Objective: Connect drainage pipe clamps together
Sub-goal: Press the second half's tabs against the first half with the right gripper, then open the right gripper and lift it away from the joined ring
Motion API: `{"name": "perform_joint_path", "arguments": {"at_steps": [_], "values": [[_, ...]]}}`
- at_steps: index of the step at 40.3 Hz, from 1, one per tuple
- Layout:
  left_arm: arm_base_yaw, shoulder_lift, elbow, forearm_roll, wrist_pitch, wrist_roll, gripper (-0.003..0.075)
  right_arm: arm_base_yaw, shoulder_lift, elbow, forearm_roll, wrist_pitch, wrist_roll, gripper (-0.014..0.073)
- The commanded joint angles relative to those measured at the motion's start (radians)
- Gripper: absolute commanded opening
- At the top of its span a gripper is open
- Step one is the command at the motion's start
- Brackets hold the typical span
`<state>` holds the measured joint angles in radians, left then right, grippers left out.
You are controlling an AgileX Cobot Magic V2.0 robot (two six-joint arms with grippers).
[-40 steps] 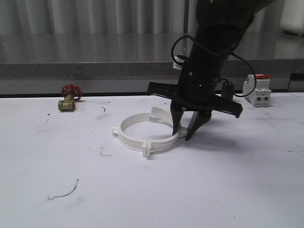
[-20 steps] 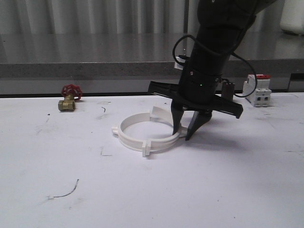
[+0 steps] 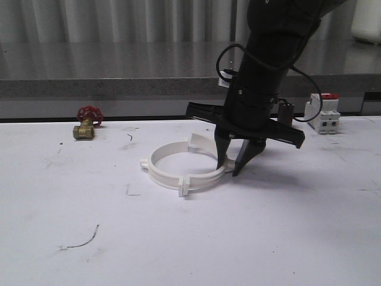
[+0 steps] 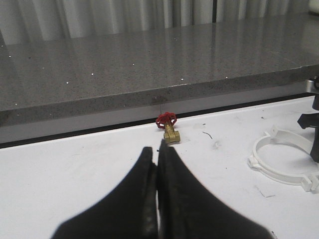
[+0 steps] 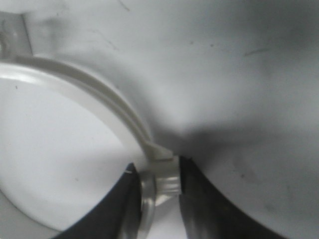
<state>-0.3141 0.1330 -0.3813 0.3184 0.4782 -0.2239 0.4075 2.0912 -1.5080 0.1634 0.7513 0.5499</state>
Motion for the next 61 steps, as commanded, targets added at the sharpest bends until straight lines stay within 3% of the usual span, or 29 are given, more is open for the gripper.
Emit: {"name": "perform_joint_path", "arguments": {"at_steps": [1,8,28,40,49,54,57,61], "values": [[0.002,0.014,-0.028,0.01,-0.086,-0.001,-0.002,-0.01,-0.037,-0.023,-0.008,-0.025,-0.002,0.0223],[0.002,0.014,-0.028,0.01,-0.086,-0.001,-0.002,-0.01,-0.037,-0.023,-0.001,-0.025,-0.002,0.0277],[0.002,0.014,-0.028,0.01,-0.086,-0.001,-0.002,-0.01,-0.037,-0.023,0.041,-0.043,-0.002,0.0281],[0.002,0.014,-0.028,0.01,-0.086,-0.001,-0.002,-0.01,-0.065,-0.023,0.041,-0.023,0.015,0.0491],[0.002,0.014,-0.028,0.01,-0.086,-0.001,-0.002,-0.01,-0.152,-0.018,0.005,0.02,0.011,0.0496],[0.002,0.014,-0.028,0.01,-0.086,-0.001,-0.002,-0.01,-0.216,-0.018,-0.037,0.066,-0.022,0.0459],[0.002,0.014,-0.028,0.01,-0.086,-0.001,-0.002,-0.01,-0.249,-0.018,-0.037,0.103,-0.055,0.0384],[0.002,0.014,-0.028,0.01,-0.086,-0.001,-0.002,-0.01,-0.303,-0.012,-0.04,0.142,-0.082,0.0209]]}}
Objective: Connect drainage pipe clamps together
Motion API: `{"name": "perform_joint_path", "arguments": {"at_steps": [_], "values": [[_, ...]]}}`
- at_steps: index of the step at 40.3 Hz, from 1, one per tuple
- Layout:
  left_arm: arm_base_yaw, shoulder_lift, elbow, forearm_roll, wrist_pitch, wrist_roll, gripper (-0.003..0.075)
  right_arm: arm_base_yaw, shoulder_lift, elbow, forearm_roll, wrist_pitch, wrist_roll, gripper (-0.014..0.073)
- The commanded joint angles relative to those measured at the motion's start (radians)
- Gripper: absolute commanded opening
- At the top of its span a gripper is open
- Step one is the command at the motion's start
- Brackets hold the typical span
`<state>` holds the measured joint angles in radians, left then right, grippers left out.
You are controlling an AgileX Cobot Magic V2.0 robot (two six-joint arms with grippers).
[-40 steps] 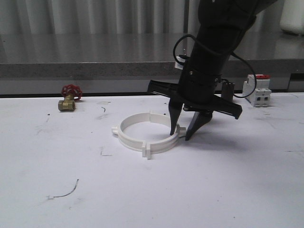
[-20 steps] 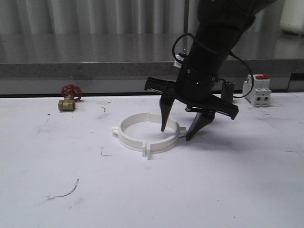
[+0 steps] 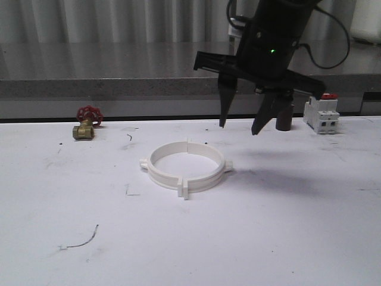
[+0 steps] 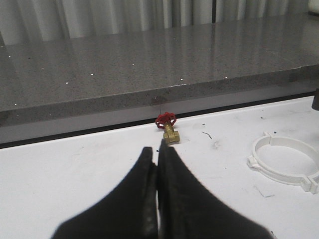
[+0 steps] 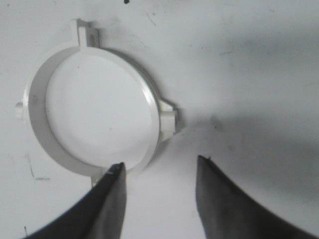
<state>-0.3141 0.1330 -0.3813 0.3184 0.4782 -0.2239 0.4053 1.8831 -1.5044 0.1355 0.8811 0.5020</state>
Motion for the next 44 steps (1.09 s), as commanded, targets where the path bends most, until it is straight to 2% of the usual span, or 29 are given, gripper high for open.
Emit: {"name": "perform_joint_path", "arguments": {"at_steps": [1,5,10,21,28,36,44], "values": [[0.002,0.014,-0.028,0.01,-0.086,-0.001,-0.002,-0.008,-0.111,-0.01,-0.015,0.018,-0.034,0.0161],[0.002,0.014,-0.028,0.01,-0.086,-0.001,-0.002,-0.008,-0.174,0.021,-0.032,0.021,-0.034,0.0021],[0.002,0.014,-0.028,0.01,-0.086,-0.001,-0.002,-0.011,-0.257,0.071,-0.083,0.037,-0.034,-0.0074],[0.002,0.014,-0.028,0.01,-0.086,-0.001,-0.002,-0.091,-0.512,0.246,-0.116,0.078,-0.127,-0.0069],[0.002,0.014,-0.028,0.01,-0.086,-0.001,-0.002,-0.14,-0.719,0.434,-0.126,0.068,-0.199,-0.0069],[0.002,0.014,-0.028,0.01,-0.086,-0.001,-0.002,-0.14,-0.965,0.685,-0.215,-0.032,-0.276,-0.007],[0.002,0.014,-0.028,0.01,-0.086,-0.001,-0.002,-0.14,-1.26,0.898,-0.302,-0.13,-0.282,-0.007]]}}
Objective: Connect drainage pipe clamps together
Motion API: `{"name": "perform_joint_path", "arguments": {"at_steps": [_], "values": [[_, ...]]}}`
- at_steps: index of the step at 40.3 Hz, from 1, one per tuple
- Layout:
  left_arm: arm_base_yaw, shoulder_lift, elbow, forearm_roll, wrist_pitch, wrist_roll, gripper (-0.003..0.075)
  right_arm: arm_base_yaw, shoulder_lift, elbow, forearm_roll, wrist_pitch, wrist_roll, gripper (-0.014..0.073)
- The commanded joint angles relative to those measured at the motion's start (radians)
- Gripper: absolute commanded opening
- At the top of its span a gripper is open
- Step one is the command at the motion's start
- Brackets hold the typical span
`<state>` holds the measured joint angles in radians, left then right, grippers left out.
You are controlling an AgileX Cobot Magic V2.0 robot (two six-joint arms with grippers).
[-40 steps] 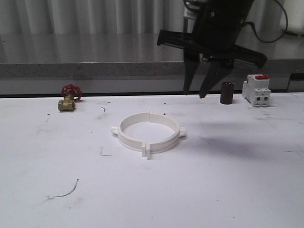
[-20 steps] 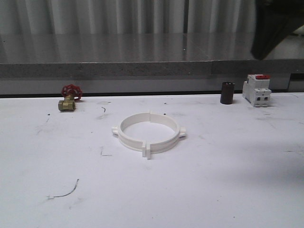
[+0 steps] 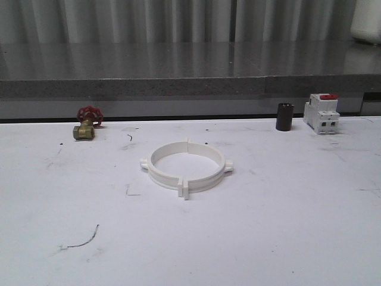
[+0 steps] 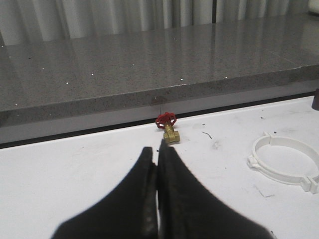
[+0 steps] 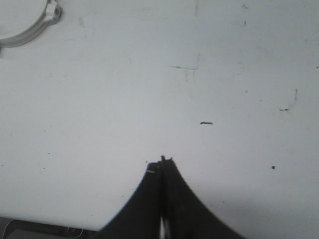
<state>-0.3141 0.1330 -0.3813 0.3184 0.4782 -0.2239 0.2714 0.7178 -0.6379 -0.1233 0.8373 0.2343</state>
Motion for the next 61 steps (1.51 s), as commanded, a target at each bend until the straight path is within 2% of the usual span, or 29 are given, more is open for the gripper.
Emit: {"name": "perform_joint_path", "arguments": {"at_steps": [1,9,17,61], "values": [[0.002,0.014,-0.028,0.01,-0.086,-0.001,-0.002,-0.006,-0.137,0.049,-0.044,-0.099,-0.014,-0.007],[0.002,0.014,-0.028,0.01,-0.086,-0.001,-0.002,-0.006,-0.398,0.151,-0.045,-0.212,-0.014,-0.007],[0.002,0.014,-0.028,0.01,-0.086,-0.001,-0.002,-0.006,-0.526,0.175,-0.049,-0.242,-0.014,-0.007],[0.002,0.012,-0.009,0.013,-0.088,-0.001,-0.002,-0.006,-0.535,0.175,-0.049,-0.242,-0.014,-0.007]]}}
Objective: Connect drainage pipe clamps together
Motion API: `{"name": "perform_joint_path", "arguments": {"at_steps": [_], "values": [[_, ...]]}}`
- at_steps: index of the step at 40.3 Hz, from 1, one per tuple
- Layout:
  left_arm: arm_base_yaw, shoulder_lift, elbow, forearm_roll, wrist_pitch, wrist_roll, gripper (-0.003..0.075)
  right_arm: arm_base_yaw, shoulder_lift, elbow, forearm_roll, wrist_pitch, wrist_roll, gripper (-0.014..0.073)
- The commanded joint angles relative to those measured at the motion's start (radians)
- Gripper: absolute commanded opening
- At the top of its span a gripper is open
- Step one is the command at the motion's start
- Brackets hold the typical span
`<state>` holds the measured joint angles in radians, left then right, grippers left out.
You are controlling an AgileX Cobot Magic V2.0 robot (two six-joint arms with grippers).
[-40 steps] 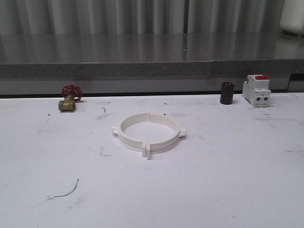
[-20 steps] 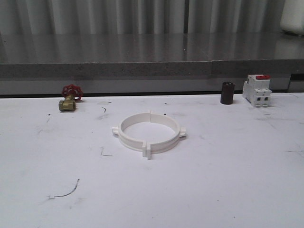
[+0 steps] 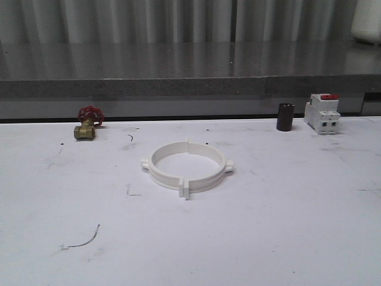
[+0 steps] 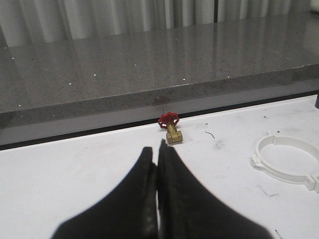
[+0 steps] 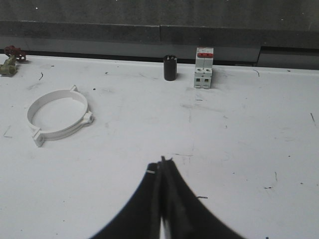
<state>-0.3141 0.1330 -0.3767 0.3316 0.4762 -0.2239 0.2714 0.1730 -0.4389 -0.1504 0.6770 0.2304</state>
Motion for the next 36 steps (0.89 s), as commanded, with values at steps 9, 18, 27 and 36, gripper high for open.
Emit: {"name": "perform_joint_path", "arguments": {"at_steps": [9,18,27,36], "values": [[0.042,-0.085,0.113,-0.356,-0.215,0.411,-0.002,-0.006,0.009,-0.024,-0.022,-0.082,-0.01,-0.007],[0.171,-0.159,0.278,-0.411,-0.359,0.407,-0.002,-0.006,0.008,-0.024,-0.022,-0.081,-0.01,-0.007],[0.204,-0.159,0.373,-0.411,-0.452,0.405,-0.002,-0.006,0.008,-0.024,-0.022,-0.081,-0.01,-0.007],[0.204,-0.159,0.384,-0.411,-0.428,0.405,-0.002,-0.006,0.008,-0.024,-0.022,-0.081,-0.01,-0.007]]}}
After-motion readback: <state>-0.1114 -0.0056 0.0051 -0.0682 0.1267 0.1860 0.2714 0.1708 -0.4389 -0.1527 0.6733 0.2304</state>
